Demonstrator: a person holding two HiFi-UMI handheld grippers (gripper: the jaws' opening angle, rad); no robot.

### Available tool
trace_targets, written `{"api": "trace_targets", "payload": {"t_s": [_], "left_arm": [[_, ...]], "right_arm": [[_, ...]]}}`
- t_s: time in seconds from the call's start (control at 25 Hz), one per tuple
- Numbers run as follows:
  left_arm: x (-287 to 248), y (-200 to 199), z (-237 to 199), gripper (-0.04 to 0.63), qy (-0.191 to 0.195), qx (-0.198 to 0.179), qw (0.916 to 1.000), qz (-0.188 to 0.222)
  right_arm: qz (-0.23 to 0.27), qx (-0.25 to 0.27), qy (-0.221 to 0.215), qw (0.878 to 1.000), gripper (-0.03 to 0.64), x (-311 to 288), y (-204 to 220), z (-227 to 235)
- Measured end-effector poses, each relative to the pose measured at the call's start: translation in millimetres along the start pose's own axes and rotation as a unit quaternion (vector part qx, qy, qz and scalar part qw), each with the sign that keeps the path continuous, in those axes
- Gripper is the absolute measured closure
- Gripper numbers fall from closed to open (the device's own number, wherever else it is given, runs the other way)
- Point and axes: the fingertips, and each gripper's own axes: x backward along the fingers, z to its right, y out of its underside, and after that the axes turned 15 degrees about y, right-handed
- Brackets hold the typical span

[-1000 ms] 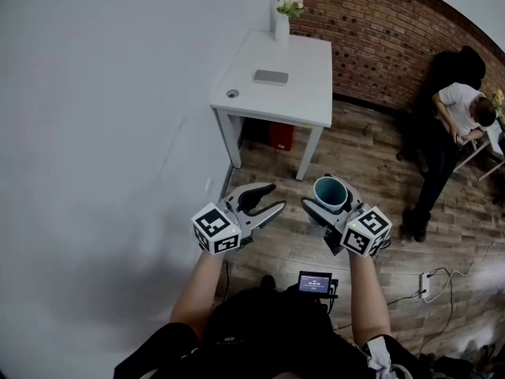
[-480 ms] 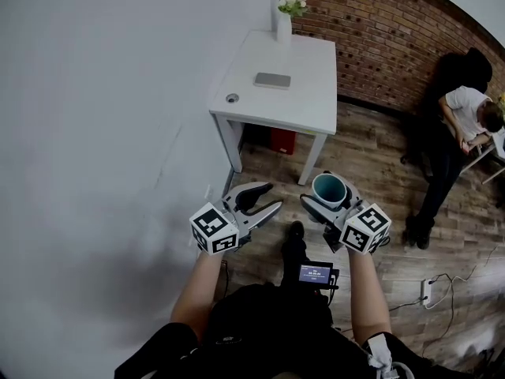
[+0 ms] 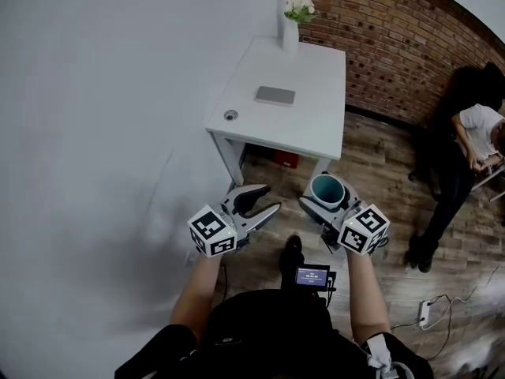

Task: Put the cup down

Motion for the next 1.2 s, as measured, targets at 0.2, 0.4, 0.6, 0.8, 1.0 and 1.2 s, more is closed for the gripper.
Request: {"api": "trace_targets", "payload": {"t_s": [0.2,0.4,0.6,0.8,1.0,1.2], "left_arm": [[-24,-12,-66,0.405,-0.019,0.004,0.9998,0.009],[-57,-24,-115,0.405,-0.025,0.002,0.9997,0.008],[-76,-30,-160,0.405,-0.039,0.003,0.9992,0.010],[-89,-39,-191,0.407,-0.056,-0.001,0.9984,0.008],[-100,-46,-205,0.407,-0.064,-0.002,0.9979,0.005],[-102,-46,-213,0.407,-0.065,0.000,0.9979,0.002]], "right_arm": [[-0.004,0.009,-0.005,1.000,0.206,-40,-19,51],[0.006,0.040,-0.005,0.999,0.206,-71,-39,97],[0.000,0.034,-0.011,0.999,0.206,-101,-48,136],[0.016,0.035,-0.005,0.999,0.206,-123,-64,168],[0.019,0.043,-0.014,0.999,0.206,-134,-74,179],[0.017,0.038,-0.013,0.999,0.206,-142,-73,186]]}}
